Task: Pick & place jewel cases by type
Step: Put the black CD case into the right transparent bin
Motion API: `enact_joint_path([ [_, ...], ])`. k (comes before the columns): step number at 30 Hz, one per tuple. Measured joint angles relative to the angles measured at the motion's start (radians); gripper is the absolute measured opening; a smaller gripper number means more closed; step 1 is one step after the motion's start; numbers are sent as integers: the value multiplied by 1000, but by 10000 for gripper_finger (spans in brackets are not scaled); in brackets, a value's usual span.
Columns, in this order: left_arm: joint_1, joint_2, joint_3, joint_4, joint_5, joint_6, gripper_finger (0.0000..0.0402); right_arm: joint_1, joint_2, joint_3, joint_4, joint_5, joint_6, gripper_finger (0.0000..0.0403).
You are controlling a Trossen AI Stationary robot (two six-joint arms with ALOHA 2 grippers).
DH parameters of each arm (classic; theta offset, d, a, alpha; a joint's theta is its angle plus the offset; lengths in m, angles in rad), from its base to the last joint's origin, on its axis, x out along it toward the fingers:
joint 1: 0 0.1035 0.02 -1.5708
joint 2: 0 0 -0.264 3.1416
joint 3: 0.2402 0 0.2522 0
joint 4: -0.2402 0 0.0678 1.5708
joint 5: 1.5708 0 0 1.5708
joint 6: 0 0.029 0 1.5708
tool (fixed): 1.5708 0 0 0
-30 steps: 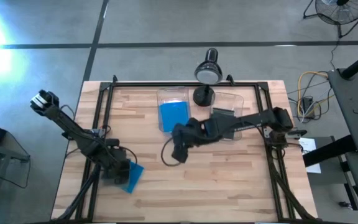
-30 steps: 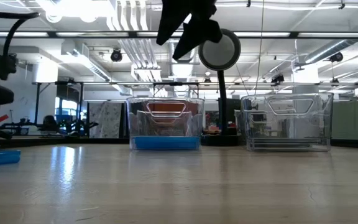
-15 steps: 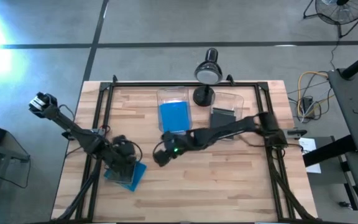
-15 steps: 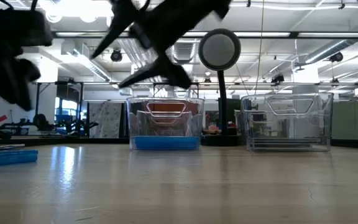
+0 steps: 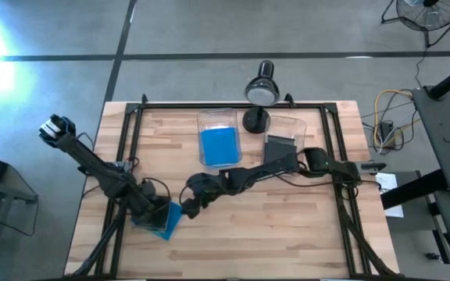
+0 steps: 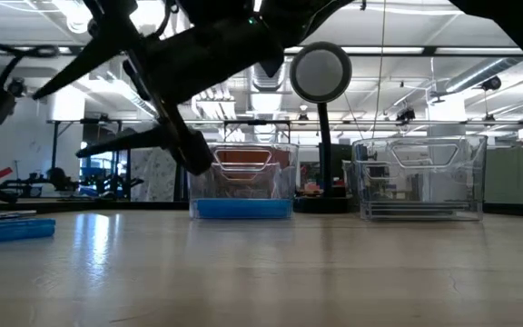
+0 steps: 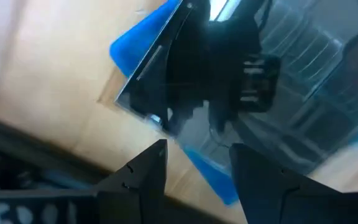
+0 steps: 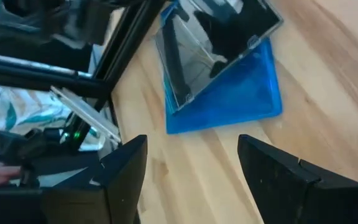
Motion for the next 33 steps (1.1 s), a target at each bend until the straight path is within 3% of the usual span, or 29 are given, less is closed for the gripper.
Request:
enact_joint_path([
  [7, 1, 42, -90, 156, 38, -111, 155, -9, 0, -6, -43, -69, 19, 244],
  [11, 21, 34, -97, 293, 1, -177, 155, -8, 2, -12, -60, -103, 17, 244],
  [19, 40, -44, -86, 587, -243, -235, 155, -11, 2, -35, -75, -263, 12, 244],
  [22, 41, -86, -81, 565, -311, -232, 155, -9, 2, -53, -150, -265, 5, 244],
  [27, 29, -119, -91, 379, -234, -263, 155, -9, 2, -83, -197, -250, -13, 244],
  [33, -33, -139, -112, 563, -112, -256, 155, -34, 1, -103, -109, -200, 2, 244],
])
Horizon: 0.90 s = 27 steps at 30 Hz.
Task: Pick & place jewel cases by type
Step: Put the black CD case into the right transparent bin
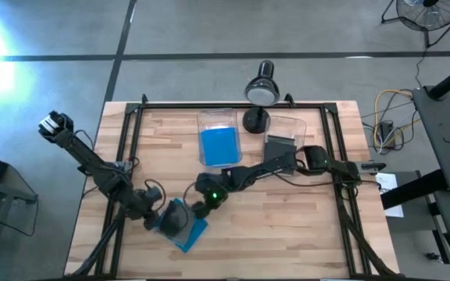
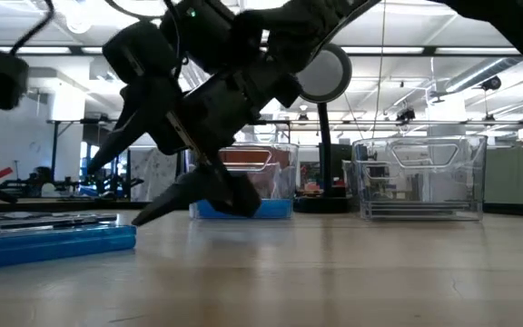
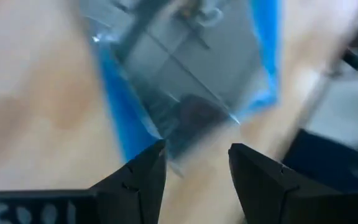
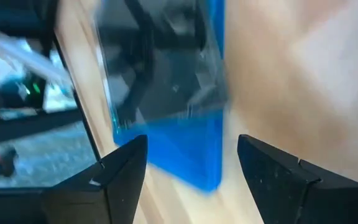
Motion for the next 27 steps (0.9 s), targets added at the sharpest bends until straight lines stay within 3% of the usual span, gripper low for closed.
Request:
enact_joint_path([
  [6, -100, 80, -32, 172, 0, -35, 155, -60, 9, -30, 106, -3, 53, 244],
  [12, -112, 229, -43, 328, 50, -26, 155, -63, 53, -23, 118, -154, 63, 244],
  [16, -112, 320, -42, 430, 66, -20, 155, -46, 58, -23, 131, -158, 66, 244],
  [27, -21, 389, -41, 457, 7, 8, 155, -44, 65, 14, 131, -166, 89, 244],
])
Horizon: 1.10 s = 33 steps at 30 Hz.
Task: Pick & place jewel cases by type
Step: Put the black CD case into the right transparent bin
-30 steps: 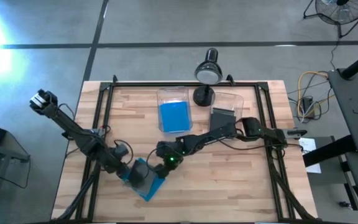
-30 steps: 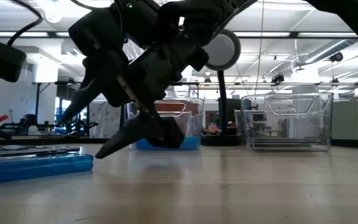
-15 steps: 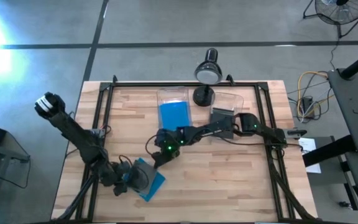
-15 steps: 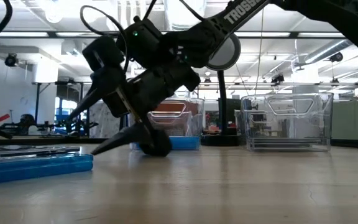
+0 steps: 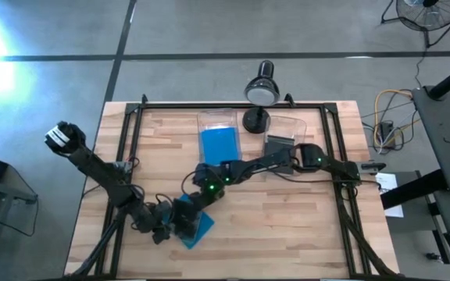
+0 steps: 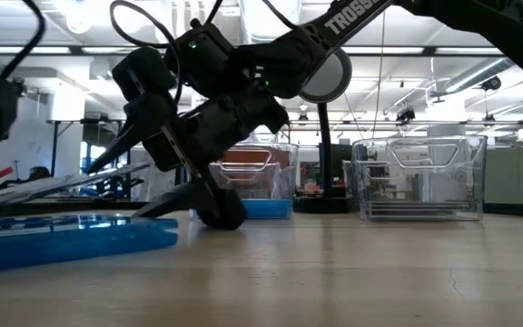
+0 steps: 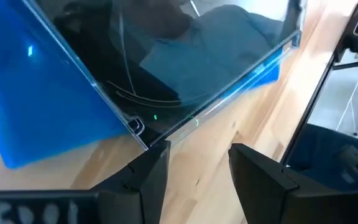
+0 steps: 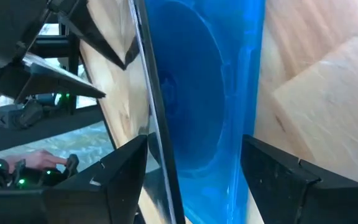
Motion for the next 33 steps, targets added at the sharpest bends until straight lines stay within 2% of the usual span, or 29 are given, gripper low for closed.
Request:
enact_joint_path([
  [4, 46, 1, 0, 0, 16, 44, 155, -2, 5, 28, -2, -9, -17, 234],
  [8, 62, 1, -2, -7, -33, 73, 155, -10, -13, 34, -10, -46, -35, 207],
  [17, 85, -2, -2, -17, -38, 123, 155, -22, -57, 36, -126, -154, -90, 88],
  [23, 82, -83, -4, -99, -16, 154, 155, -48, -119, 37, -274, -186, -178, 18],
  [25, 80, -124, -10, -171, -25, 152, 155, -67, -149, 37, -319, -185, -221, 15],
  [28, 80, -182, -7, -261, -97, 153, 156, -95, -192, 37, -354, -173, -252, 14],
  [33, 87, -225, -8, -305, -200, 147, 156, -132, -249, 37, -416, -111, -286, 14],
])
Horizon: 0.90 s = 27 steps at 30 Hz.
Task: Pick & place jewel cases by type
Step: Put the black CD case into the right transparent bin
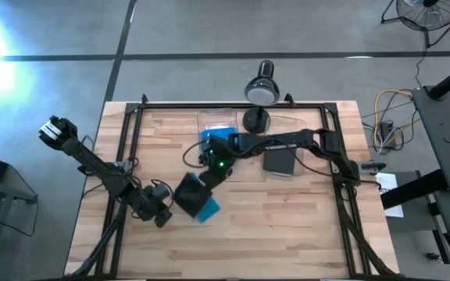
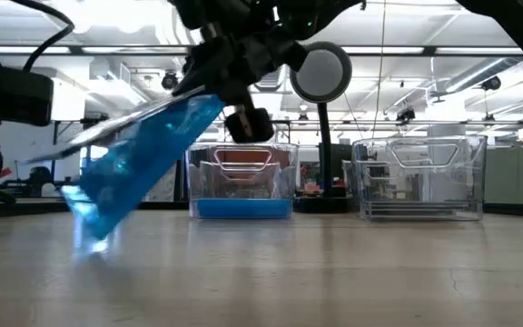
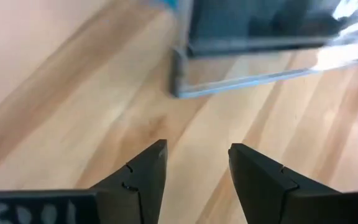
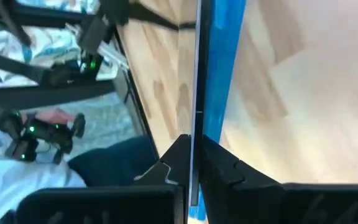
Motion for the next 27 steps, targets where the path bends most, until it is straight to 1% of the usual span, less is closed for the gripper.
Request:
enact_joint_path([
  [4, 6, -7, 1, -6, -53, -23, 156, -14, -26, 1, -33, 42, -18, 13],
  [12, 8, -6, 2, -10, -52, -33, 156, -12, -25, -5, -75, 49, -39, 13],
  [16, 8, -6, 2, -10, -52, -34, 156, -15, -34, -4, -172, 128, -74, 13],
  [18, 8, -6, 2, -10, -52, -34, 156, -16, -37, -5, -201, 106, -93, 13],
  [20, 8, -6, 2, -10, -52, -33, 156, -16, -42, -4, -181, 69, -98, 13],
  [22, 8, -6, 2, -10, -52, -33, 155, -14, -56, -1, -197, 108, -98, 13],
  [25, 8, -5, 2, -10, -52, -34, 155, -17, -86, 1, -199, 117, -107, 13],
  [27, 8, -5, 2, -11, -52, -33, 155, -17, -110, 1, -231, 130, -111, 13],
])
